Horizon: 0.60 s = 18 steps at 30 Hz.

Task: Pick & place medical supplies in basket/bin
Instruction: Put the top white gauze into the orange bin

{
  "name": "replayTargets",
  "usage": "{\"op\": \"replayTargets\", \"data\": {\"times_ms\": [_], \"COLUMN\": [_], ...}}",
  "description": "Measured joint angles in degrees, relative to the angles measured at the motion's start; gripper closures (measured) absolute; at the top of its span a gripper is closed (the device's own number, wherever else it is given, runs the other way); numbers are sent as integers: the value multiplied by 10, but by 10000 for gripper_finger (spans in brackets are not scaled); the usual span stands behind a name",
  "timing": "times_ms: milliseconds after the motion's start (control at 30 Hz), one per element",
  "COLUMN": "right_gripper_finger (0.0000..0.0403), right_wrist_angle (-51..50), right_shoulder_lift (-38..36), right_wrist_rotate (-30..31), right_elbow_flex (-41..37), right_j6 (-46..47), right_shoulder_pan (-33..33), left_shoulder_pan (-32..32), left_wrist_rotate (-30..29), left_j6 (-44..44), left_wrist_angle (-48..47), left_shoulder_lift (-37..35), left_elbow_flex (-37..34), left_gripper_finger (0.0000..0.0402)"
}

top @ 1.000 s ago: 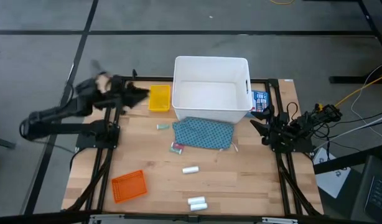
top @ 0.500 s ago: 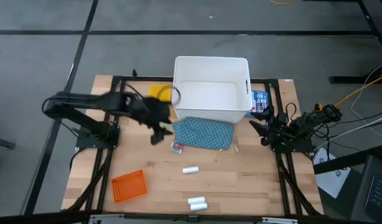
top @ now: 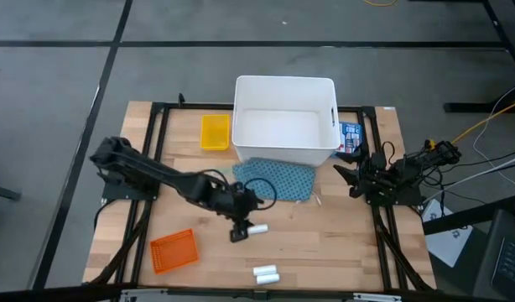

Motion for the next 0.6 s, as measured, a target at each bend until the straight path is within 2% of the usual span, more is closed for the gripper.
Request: {"op": "replayTargets", "data": {"times_ms": [133, 600], "right_gripper_finger": [179, 179], "right_wrist_angle": [-11, -26], "right_shoulder_lift": [0, 0], "right_wrist_rotate": [1, 1], "right_elbow_flex": [0, 0], "right_j6": [24, 30], "right_shoulder_pan": [0, 0], "left_shoulder_pan": [-7, 1], "left_wrist_rotate": [-10, -3], "left_j6": [-30, -74], "left_wrist_angle": [47, 53], "left_shoulder_lift": [36, 99], "left_elbow_flex": [0, 0], "left_gripper_finger": [166, 166]}}
